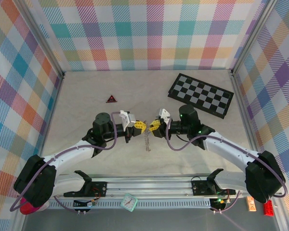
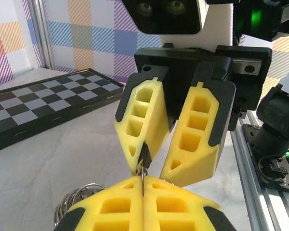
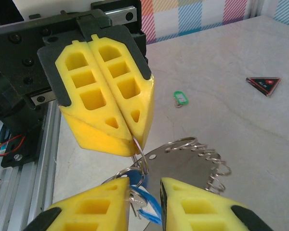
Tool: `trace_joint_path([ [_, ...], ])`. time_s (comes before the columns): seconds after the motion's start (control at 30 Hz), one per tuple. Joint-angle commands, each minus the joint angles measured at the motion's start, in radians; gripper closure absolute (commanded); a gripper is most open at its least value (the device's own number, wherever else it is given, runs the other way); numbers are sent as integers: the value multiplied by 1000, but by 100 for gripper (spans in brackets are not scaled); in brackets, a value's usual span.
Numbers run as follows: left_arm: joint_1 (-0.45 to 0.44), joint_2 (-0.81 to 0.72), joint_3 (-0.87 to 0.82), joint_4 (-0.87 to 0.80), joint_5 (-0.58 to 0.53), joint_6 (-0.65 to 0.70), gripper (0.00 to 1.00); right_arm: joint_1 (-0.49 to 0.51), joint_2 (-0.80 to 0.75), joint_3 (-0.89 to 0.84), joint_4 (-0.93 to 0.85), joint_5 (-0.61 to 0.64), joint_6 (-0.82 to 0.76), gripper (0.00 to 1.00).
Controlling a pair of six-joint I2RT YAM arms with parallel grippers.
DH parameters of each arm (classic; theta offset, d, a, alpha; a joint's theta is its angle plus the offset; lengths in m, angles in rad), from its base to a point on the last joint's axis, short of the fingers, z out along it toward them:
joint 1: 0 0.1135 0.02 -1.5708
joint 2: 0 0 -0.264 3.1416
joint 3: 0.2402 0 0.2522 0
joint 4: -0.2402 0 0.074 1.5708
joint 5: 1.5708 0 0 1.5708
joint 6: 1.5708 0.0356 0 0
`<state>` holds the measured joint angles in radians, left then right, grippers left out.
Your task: Put the keys on the keyring
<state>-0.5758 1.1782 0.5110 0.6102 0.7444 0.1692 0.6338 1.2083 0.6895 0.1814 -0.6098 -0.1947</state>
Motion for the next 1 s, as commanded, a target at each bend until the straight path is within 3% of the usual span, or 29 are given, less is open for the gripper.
trace_joint_path([
  [0.0,-10,-15,-9,83,52,-15,100,-6,16,35,30,-62,8,77],
  [0.3,-11,-11,-9,87,67,-19,100,-7,7,23,49,-70,11,79],
  [0.43,-10,-15,-10,86,55,-17,100,-8,-16,17,-13,-16,-24,79],
  [0.63,-10,-18,-9,86,57,-14,100,-16,-45,-13,-90,-50,-35,71],
  [0.97,-10,-18,-8,82,68,-19,100,-16,36,42,-111,-91,-101,64],
])
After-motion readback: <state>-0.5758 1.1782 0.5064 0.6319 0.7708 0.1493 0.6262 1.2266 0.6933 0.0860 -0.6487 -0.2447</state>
